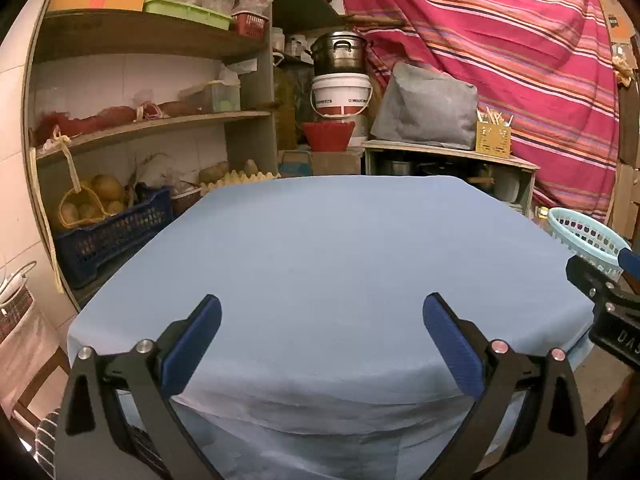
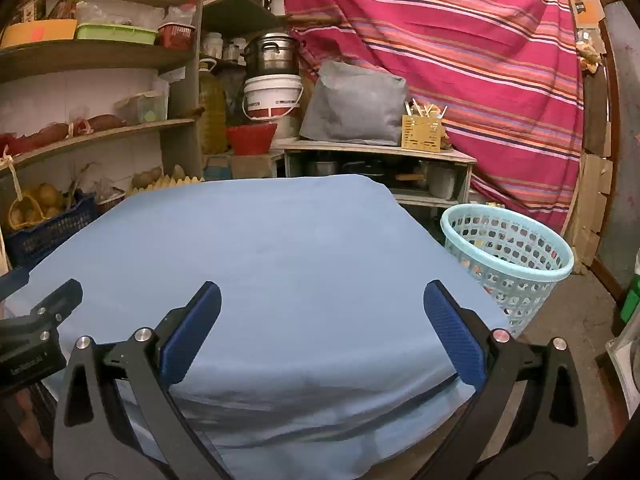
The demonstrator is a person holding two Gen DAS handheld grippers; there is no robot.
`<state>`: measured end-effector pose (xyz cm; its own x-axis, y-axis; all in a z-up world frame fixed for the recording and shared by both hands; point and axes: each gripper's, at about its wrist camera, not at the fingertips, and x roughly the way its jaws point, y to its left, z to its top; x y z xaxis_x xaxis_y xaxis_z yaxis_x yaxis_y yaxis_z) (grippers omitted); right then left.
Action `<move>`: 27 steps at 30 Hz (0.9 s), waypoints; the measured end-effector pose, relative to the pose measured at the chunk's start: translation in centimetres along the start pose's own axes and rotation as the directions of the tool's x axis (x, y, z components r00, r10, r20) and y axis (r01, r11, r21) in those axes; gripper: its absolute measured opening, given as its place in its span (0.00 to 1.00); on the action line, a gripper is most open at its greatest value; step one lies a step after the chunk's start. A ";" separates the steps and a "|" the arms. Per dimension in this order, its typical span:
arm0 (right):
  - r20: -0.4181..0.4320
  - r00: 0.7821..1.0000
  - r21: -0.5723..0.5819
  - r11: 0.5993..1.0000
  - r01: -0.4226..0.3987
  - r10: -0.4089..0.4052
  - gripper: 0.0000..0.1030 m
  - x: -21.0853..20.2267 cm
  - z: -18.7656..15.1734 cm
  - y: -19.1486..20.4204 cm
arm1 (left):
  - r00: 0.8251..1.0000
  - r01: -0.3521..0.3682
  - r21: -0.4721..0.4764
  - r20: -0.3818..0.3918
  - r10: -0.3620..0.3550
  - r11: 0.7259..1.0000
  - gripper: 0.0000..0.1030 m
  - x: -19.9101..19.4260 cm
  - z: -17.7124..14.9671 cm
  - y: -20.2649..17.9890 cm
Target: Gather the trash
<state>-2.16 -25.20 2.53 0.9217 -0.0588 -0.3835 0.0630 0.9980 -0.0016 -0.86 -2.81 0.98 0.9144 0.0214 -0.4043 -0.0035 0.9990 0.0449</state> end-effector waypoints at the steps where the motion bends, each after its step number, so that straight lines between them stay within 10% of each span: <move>1: 0.002 1.000 -0.002 1.000 -0.001 0.001 0.96 0.0 0.0 0.1 | 1.000 0.000 -0.001 -0.002 0.000 1.000 0.96 0.1 0.0 0.0; 27: 0.042 0.999 -0.016 1.000 0.026 -0.026 0.96 -0.6 -0.1 0.3 | 1.000 0.003 -0.018 0.001 -0.003 1.000 0.96 0.5 -0.2 0.3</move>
<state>-2.72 -24.83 2.68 0.9348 -0.0854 -0.3447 0.0813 0.9963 -0.0262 -0.53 -2.54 0.60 0.9148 0.0183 -0.4035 -0.0079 0.9996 0.0274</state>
